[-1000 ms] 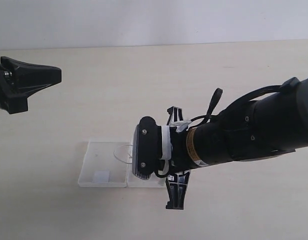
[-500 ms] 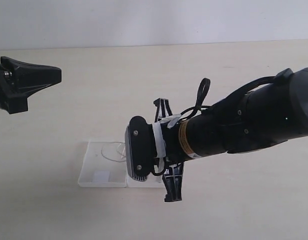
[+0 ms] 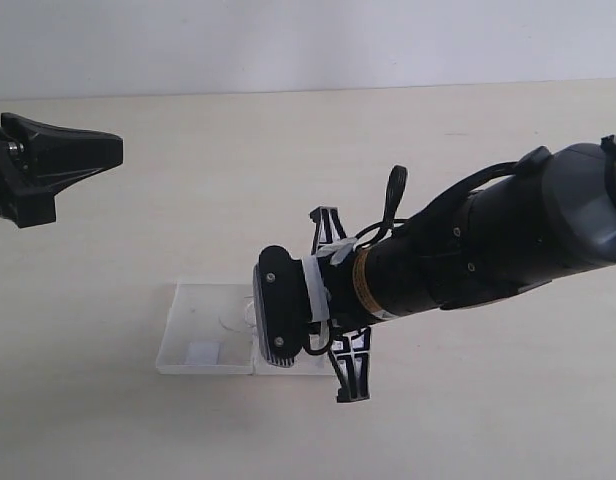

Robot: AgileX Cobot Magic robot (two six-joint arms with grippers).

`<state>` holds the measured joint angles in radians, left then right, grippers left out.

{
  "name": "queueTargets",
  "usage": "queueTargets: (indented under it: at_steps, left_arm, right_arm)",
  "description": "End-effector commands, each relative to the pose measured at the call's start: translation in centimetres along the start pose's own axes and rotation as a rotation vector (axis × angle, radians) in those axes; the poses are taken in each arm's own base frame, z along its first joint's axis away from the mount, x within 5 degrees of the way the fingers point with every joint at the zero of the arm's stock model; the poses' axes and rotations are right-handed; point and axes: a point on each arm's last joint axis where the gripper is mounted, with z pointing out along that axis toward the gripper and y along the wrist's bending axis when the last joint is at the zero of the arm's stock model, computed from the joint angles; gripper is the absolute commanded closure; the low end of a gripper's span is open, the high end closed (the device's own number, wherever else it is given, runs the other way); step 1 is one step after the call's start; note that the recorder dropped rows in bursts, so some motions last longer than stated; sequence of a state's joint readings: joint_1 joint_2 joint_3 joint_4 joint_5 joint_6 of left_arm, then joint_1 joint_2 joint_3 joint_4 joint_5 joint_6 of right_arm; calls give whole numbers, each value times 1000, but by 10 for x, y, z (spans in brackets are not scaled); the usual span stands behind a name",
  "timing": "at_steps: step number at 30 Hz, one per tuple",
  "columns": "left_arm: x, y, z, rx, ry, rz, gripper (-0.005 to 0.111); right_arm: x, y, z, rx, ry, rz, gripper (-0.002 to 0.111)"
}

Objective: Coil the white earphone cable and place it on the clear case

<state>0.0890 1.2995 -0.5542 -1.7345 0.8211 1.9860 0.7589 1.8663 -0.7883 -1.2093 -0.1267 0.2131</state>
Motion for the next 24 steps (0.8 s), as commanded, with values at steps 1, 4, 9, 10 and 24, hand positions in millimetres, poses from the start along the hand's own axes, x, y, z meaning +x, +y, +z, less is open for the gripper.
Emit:
queueTargets:
  at_steps: [1,4,9,10,24]
  left_arm:
    - [-1,-1,-1,-1,-11,-7,107]
    - [-1,-1,-1,-1,-11,-7,107]
    - [-1,-1,-1,-1,-11,-7,107]
    - [-1,-1,-1,-1,-11,-7,107]
    - [-1,-1,-1,-1,-11,-7,107]
  right_arm:
    - [-3,-8,0,23,-9,-3,93]
    - [-2,-9,0,27,8,-13,85]
    - [0,-9,0,28,24,-35,77]
    - [0,-9,0,28,24,-35,75]
    - [6,-10,-1,47,104,-1,47]
